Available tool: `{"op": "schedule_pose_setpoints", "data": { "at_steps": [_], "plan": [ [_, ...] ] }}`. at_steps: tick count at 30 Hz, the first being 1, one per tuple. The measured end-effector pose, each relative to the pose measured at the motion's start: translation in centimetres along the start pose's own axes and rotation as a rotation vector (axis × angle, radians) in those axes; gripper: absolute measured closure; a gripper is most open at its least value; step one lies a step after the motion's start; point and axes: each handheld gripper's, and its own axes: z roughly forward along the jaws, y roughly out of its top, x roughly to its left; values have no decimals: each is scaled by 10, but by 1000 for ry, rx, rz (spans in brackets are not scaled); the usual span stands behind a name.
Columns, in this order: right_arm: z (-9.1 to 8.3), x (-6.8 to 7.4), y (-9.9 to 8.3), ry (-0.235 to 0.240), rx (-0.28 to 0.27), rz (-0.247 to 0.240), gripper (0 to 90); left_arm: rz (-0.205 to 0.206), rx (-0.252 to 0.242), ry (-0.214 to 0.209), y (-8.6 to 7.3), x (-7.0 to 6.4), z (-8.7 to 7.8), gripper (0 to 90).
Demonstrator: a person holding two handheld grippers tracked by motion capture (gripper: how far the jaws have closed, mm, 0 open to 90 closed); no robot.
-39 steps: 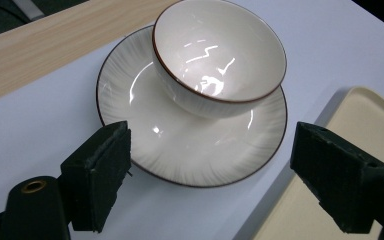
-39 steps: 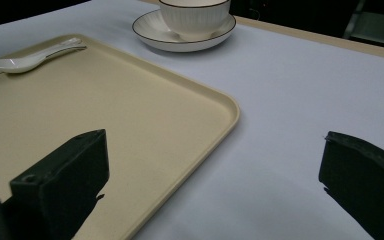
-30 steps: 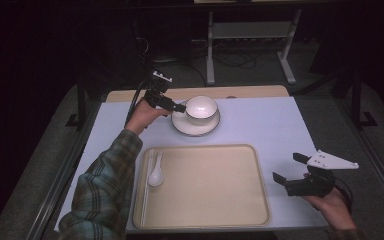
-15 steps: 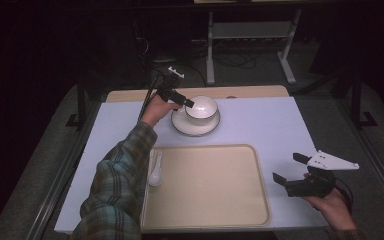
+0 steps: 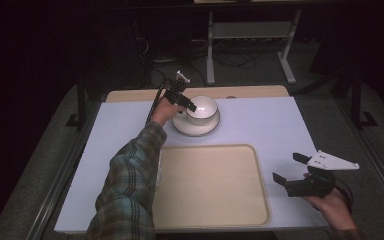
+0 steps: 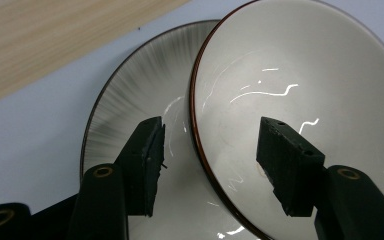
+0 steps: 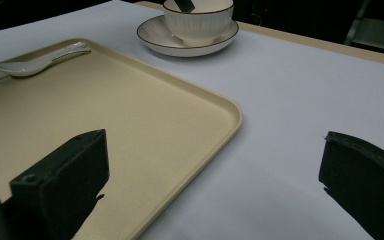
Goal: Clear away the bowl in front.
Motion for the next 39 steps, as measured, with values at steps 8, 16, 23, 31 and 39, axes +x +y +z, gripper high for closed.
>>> {"op": "schedule_pose_setpoints", "data": {
  "at_steps": [8, 16, 23, 31, 39],
  "plan": [
    [0, 0, 0, 0, 0, -1, 0, -33, 28, 11, -2, 4, 8, 540],
    [0, 0, 0, 0, 0, -1, 0, -43, 34, 2, -2, 5, 9, 650],
    [0, -1, 0, -1, 0, -1, 0, -44, 50, 22, -1, 1, 11, 734],
    [0, -1, 0, -1, -3, -1, 0, -74, 56, 23, 2, 2, 11, 775],
    [-1, -1, 0, -2, -3, 1, 0, -104, 46, -4, 2, 4, 10, 816]
  ]
}}
